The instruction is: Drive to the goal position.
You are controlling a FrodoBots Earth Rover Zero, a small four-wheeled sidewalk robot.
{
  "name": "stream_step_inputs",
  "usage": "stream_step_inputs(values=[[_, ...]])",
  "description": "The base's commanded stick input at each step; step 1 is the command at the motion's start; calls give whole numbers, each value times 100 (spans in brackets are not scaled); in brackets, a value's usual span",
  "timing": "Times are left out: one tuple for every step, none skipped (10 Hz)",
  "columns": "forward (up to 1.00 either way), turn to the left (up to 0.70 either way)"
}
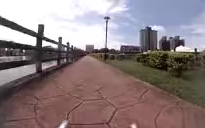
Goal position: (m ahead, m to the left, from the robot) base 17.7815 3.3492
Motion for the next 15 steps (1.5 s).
stream_step_inputs(values=[[100,0],[100,0],[100,0],[100,0],[100,0],[100,0],[100,0],[100,0],[100,0],[100,0],[100,0],[100,0],[100,0],[100,0],[100,0]])
